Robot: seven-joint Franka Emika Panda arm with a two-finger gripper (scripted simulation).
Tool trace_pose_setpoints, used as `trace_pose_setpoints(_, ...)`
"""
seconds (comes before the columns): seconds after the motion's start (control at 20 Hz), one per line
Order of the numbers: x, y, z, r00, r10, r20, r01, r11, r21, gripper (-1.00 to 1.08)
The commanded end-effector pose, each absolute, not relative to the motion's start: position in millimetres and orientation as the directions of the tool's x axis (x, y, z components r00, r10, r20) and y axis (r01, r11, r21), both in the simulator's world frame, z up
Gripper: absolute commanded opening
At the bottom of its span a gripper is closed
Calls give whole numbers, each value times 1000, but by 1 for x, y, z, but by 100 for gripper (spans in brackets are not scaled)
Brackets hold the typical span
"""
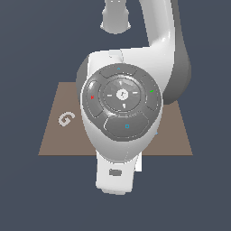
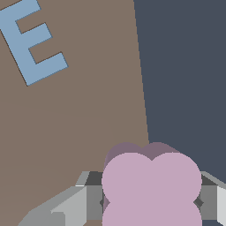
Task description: Insert a designated object into the corresponding slot on a board.
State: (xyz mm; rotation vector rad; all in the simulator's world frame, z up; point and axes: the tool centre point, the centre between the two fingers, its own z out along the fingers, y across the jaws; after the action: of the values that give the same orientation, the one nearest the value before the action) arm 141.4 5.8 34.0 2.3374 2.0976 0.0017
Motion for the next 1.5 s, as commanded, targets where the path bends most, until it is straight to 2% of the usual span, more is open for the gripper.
trace_pose_setpoints(0.0,143,18,35,3,1000,0,1000,-3,2,-100)
trace_pose_setpoints(0.35,138,50,36,-278,960,0,960,278,3,-100)
trace_pose_setpoints(0.7,122,83,37,-553,833,-1,833,553,3,-100)
trace_pose_setpoints(1.1,89,115,38,-829,559,-1,559,829,3,-100)
trace_pose_setpoints(1.45,50,130,39,-970,242,-2,242,970,2,-100)
